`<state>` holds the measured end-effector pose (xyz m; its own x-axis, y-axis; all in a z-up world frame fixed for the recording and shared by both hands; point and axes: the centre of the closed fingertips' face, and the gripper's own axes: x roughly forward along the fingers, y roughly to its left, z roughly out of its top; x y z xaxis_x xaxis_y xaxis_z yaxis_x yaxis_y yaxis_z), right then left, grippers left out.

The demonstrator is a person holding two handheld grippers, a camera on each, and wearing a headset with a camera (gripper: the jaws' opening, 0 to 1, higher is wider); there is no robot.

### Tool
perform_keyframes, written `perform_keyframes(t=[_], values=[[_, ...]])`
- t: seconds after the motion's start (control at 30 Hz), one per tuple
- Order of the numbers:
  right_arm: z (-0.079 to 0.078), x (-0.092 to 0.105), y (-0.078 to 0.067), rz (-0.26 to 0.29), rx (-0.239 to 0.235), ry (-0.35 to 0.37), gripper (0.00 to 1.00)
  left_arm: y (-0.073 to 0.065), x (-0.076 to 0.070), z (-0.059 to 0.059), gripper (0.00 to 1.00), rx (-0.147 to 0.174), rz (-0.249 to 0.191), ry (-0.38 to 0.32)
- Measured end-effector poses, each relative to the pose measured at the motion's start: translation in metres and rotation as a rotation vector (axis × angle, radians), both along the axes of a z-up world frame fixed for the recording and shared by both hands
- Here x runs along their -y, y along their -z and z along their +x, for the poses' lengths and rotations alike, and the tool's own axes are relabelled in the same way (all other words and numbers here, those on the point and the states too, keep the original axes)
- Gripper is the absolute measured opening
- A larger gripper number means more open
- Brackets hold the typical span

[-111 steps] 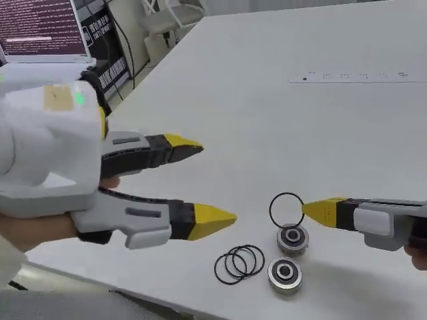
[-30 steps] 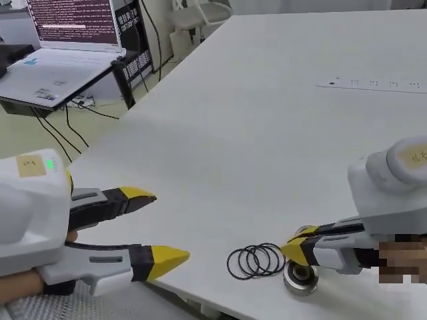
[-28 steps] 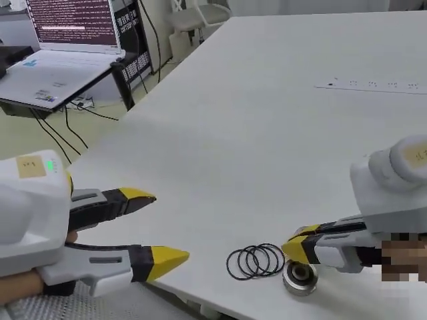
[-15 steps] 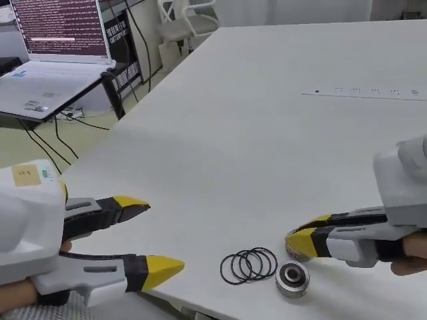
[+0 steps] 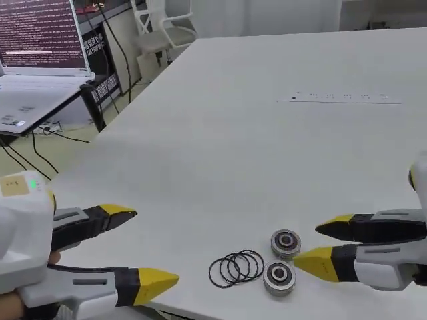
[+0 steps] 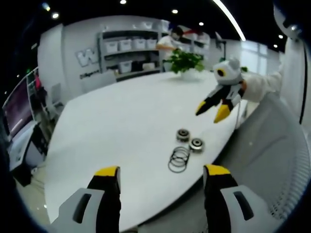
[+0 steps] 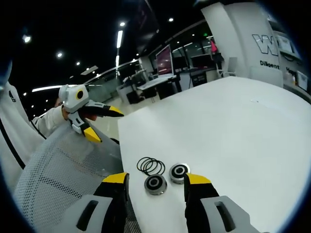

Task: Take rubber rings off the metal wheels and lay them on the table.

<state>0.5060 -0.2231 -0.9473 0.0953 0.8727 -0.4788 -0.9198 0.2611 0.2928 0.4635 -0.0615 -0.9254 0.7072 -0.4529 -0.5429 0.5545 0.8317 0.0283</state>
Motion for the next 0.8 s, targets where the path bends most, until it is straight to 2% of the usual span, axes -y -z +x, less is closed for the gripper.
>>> perform_keyframes(t=[0.13,0.3,0.47,0.67,0.8], values=[[-0.004,0.01,-0.001,0.0,0.024,0.01,0.58,0.001,0.001,-0.001,0.73,-0.007,-0.008,0.007],[-0.007,0.022,-0.002,-0.003,0.044,0.042,0.66,-0.002,0.003,-0.001,0.74,0.007,-0.024,0.015],[-0.015,0.033,0.002,-0.001,0.038,0.077,0.79,-0.003,0.004,-0.001,0.76,0.013,-0.037,0.023],[-0.018,0.043,0.006,-0.004,0.031,0.137,0.86,-0.003,0.006,-0.001,0.82,0.013,-0.053,0.031],[-0.02,0.047,0.006,0.005,0.012,0.171,0.86,-0.002,0.008,-0.004,0.85,-0.002,-0.068,0.039]])
